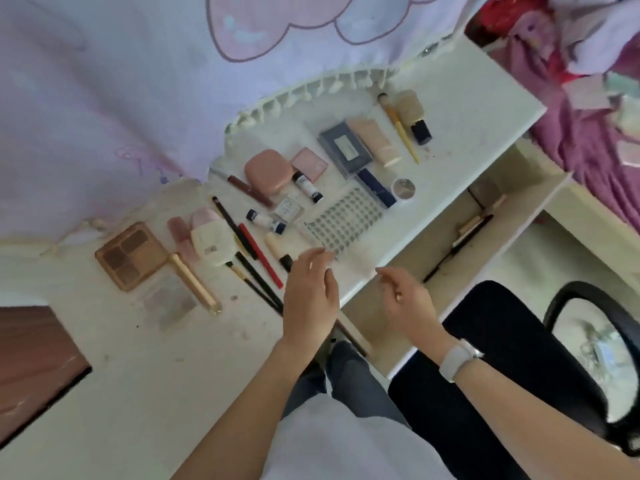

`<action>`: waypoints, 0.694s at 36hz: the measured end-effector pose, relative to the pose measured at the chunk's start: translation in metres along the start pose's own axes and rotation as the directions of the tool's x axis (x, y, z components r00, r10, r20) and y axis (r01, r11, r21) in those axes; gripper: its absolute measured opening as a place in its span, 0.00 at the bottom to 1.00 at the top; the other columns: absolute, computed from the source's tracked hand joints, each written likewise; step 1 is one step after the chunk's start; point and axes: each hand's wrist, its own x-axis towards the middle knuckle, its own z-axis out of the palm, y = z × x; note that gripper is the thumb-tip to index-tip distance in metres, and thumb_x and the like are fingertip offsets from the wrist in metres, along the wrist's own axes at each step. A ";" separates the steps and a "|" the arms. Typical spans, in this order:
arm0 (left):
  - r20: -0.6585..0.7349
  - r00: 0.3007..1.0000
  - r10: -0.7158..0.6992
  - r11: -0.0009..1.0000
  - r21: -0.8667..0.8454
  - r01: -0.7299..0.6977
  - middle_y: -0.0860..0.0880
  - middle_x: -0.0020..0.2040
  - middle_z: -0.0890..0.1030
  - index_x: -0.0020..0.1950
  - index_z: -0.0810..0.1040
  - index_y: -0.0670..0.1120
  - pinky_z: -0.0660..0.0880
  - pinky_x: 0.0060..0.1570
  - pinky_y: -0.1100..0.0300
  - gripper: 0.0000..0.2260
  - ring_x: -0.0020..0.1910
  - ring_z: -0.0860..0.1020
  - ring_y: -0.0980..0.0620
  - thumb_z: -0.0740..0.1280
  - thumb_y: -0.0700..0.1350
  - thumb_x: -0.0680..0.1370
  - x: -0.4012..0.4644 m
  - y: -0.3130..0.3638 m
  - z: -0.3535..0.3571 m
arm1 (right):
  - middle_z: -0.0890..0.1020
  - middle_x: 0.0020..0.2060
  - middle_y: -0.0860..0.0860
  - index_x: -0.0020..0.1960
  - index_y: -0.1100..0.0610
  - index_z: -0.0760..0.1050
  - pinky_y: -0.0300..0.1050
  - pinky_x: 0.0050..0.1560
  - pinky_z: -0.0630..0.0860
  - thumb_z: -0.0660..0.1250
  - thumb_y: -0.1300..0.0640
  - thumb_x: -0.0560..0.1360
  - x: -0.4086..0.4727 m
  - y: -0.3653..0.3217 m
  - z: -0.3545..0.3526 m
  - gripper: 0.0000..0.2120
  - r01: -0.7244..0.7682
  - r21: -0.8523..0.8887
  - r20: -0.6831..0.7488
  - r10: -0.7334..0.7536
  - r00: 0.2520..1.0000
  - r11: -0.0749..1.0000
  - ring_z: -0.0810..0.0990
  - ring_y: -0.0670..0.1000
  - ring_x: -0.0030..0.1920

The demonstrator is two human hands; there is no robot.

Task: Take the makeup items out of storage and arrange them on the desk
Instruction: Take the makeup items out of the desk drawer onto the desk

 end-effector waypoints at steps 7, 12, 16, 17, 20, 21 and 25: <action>0.363 0.923 0.124 0.991 -0.085 -0.100 0.47 0.61 0.74 0.64 0.73 0.44 0.68 0.57 0.65 0.14 0.59 0.73 0.52 0.58 0.39 0.80 0.007 0.069 0.088 | 0.80 0.56 0.55 0.63 0.60 0.74 0.44 0.55 0.74 0.59 0.62 0.79 0.004 0.085 -0.071 0.14 -0.109 -0.130 -0.077 0.099 0.992 0.986 0.78 0.53 0.56; 0.537 0.840 0.080 0.997 -0.041 -0.069 0.47 0.62 0.74 0.67 0.71 0.44 0.65 0.54 0.67 0.15 0.60 0.73 0.50 0.55 0.40 0.81 0.030 0.094 0.165 | 0.78 0.56 0.58 0.61 0.63 0.74 0.46 0.61 0.69 0.58 0.65 0.77 0.028 0.139 -0.118 0.14 -0.154 -0.181 -0.233 0.110 0.966 0.971 0.71 0.57 0.62; 0.630 0.775 0.045 0.997 0.021 -0.075 0.45 0.63 0.73 0.68 0.69 0.42 0.61 0.51 0.71 0.16 0.60 0.71 0.51 0.55 0.39 0.80 0.057 0.101 0.225 | 0.76 0.60 0.60 0.61 0.65 0.74 0.53 0.64 0.68 0.59 0.67 0.76 0.053 0.179 -0.137 0.15 -0.119 -0.273 -0.288 0.037 0.957 0.955 0.70 0.60 0.65; 0.644 0.765 0.028 0.997 0.036 -0.066 0.44 0.63 0.73 0.67 0.69 0.41 0.60 0.50 0.72 0.16 0.58 0.70 0.52 0.55 0.38 0.80 0.064 0.101 0.239 | 0.74 0.63 0.60 0.62 0.65 0.73 0.54 0.67 0.66 0.58 0.66 0.76 0.060 0.189 -0.140 0.15 -0.113 -0.296 -0.286 0.025 0.958 0.949 0.68 0.60 0.67; 0.662 0.749 -0.013 0.996 0.071 -0.045 0.40 0.58 0.74 0.61 0.72 0.39 0.61 0.45 0.70 0.12 0.49 0.69 0.52 0.56 0.37 0.79 0.088 0.102 0.276 | 0.66 0.71 0.58 0.69 0.62 0.68 0.55 0.72 0.57 0.56 0.61 0.79 0.081 0.217 -0.144 0.18 -0.105 -0.335 -0.270 0.011 0.963 0.936 0.59 0.57 0.74; 0.664 0.748 -0.016 0.996 0.078 -0.047 0.39 0.58 0.74 0.61 0.72 0.38 0.62 0.47 0.68 0.12 0.50 0.69 0.50 0.56 0.36 0.78 0.097 0.102 0.290 | 0.63 0.73 0.57 0.71 0.60 0.65 0.55 0.74 0.55 0.55 0.59 0.80 0.088 0.227 -0.146 0.19 -0.115 -0.331 -0.272 0.022 0.962 0.937 0.56 0.56 0.75; 0.666 0.746 -0.026 0.999 0.052 -0.012 0.40 0.63 0.73 0.68 0.67 0.40 0.66 0.59 0.59 0.18 0.62 0.70 0.44 0.59 0.36 0.78 0.127 0.103 0.331 | 0.57 0.75 0.53 0.74 0.56 0.60 0.54 0.75 0.52 0.52 0.56 0.81 0.103 0.252 -0.147 0.21 -0.091 -0.314 -0.257 0.008 0.966 0.945 0.51 0.52 0.76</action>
